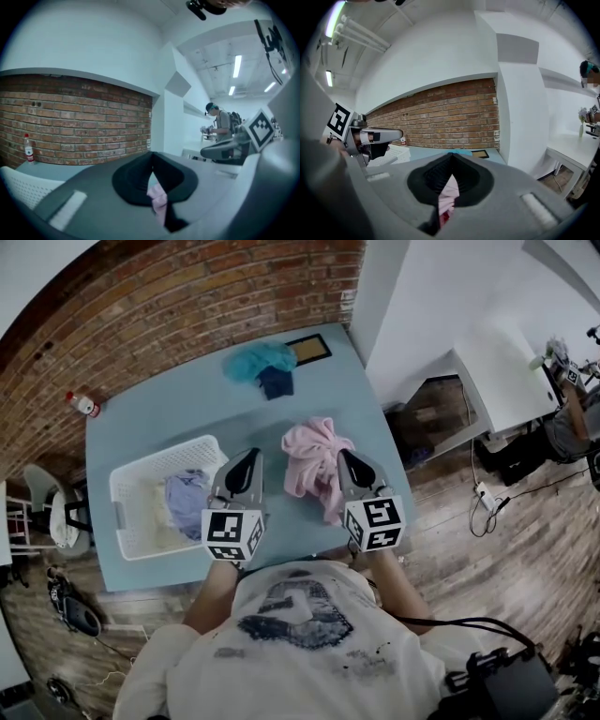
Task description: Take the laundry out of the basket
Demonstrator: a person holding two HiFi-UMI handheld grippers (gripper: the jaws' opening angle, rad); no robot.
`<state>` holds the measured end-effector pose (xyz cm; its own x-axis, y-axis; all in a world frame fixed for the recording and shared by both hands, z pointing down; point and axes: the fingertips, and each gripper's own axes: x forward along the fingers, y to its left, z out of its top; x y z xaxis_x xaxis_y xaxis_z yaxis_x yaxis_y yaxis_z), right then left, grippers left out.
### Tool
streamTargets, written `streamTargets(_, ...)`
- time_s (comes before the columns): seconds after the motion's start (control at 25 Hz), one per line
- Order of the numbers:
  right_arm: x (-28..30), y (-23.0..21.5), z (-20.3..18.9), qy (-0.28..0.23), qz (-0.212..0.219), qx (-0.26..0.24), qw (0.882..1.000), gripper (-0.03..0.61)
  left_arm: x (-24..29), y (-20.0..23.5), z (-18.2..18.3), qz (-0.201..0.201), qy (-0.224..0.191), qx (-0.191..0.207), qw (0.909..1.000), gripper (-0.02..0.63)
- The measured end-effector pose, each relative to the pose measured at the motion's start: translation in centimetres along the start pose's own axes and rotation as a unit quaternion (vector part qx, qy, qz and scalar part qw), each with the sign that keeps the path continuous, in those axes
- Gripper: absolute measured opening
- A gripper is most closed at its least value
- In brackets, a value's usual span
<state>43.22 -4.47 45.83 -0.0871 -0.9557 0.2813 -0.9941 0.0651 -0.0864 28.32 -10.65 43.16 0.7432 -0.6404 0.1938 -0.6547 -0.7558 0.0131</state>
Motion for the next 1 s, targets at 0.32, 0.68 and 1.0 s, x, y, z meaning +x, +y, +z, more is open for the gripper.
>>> streamTargets(0.32,3.8,5.9,0.8,0.007,0.061,-0.007,0.998,-0.002,-3.6,6.2,0.4,0.059,-0.001,-0.004,0.9982,-0.009)
streamTargets(0.68,8.8,16.5,1.9,0.011,0.128,-0.023,0.991,-0.002,-11.0,15.7,-1.2,0.131,0.01,-0.018,0.9911,-0.009)
streamTargets(1.0,12.1,26.6,2.9,0.024,0.149,-0.043,0.988,-0.002,-17.1,24.3,-2.8,0.151,0.008,-0.034,0.9879,-0.009)
